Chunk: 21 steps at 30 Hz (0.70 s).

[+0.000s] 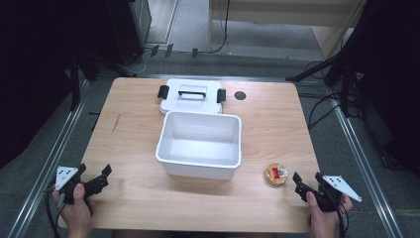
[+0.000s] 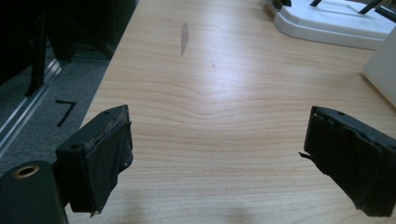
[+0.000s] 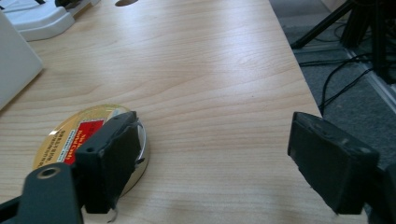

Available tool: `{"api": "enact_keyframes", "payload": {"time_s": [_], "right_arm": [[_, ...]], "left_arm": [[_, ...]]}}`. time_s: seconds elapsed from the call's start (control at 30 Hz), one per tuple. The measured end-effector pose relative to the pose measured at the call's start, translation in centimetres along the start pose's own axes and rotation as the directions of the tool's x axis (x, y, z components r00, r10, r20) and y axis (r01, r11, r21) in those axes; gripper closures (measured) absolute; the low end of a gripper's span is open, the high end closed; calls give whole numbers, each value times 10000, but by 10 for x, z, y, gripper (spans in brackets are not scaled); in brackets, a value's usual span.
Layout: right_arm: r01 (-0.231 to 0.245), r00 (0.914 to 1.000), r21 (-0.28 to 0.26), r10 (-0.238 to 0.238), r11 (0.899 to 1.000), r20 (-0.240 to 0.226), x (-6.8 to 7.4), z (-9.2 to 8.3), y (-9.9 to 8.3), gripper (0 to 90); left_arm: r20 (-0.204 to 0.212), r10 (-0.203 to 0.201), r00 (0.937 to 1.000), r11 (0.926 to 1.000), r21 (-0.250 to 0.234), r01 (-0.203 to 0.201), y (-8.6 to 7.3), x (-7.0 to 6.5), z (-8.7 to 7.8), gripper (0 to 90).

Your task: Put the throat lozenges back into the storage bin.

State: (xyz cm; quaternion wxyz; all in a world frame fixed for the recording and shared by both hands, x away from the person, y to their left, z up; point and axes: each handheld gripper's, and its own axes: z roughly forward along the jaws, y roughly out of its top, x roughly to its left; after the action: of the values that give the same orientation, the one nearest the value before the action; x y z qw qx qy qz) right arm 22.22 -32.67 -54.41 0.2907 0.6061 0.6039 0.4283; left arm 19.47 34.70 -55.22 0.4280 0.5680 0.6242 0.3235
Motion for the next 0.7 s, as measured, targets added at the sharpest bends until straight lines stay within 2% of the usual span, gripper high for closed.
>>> {"api": "enact_keyframes", "payload": {"time_s": [0.13,0.17,0.23,0.27,0.3,0.33,0.4,0.47,0.5,0.53,0.57,0.6,0.63,0.67,0.7], "right_arm": [[10,10000,208,-9,9998,-63,-1,0,3,225],[10,10000,208,-9,9998,-63,-1,0,3,225],[101,9999,364,-100,9993,-10,1,1,5,235],[372,9992,599,-379,9975,95,3,2,9,236],[372,9992,599,-379,9975,95,3,2,9,236],[605,9981,870,-612,9944,63,6,1,13,236],[719,9974,969,-721,9927,-10,7,1,15,235],[903,9959,1291,-894,9875,-128,8,1,19,235],[1004,9949,1475,-997,9840,-121,9,1,21,238],[1116,9937,1704,-1111,9790,-125,11,1,23,247],[1395,9902,2227,-1374,9649,-251,14,2,27,238],[1395,9902,2227,-1374,9649,-251,14,2,27,238],[1508,9885,2429,-1486,9583,-272,15,3,29,238],[1744,9846,2863,-1711,9421,-367,18,4,31,231],[1946,9807,3111,-1912,9302,-415,20,5,33,228]], "left_arm": [[-595,197,9980,9993,-319,-216,-2,-4,-3,83],[-595,197,9980,9993,-319,-216,-2,-4,-3,84],[-591,-65,9982,9995,-315,47,-1,-2,-3,84],[-481,-225,9986,9993,-309,210,-1,0,-3,84],[-481,-225,9986,9993,-309,210,-1,0,-3,84],[-420,-181,9990,9993,-328,167,-1,0,-3,84],[-326,42,9995,9995,-297,-52,-1,-2,-3,83],[-213,273,9994,9996,-73,-275,0,-4,0,84],[-204,436,9988,9991,18,-435,0,-4,0,84],[-260,436,9987,9990,15,-436,0,-5,0,83],[-324,370,9988,9993,-9,-371,0,-5,0,83],[-324,370,9988,9993,-9,-371,0,-5,0,83],[-359,289,9989,9996,9,-289,0,-4,0,83],[-351,205,9992,9998,-3,-206,0,-4,0,84],[-325,191,9993,9998,11,-191,0,-3,0,83]]}}
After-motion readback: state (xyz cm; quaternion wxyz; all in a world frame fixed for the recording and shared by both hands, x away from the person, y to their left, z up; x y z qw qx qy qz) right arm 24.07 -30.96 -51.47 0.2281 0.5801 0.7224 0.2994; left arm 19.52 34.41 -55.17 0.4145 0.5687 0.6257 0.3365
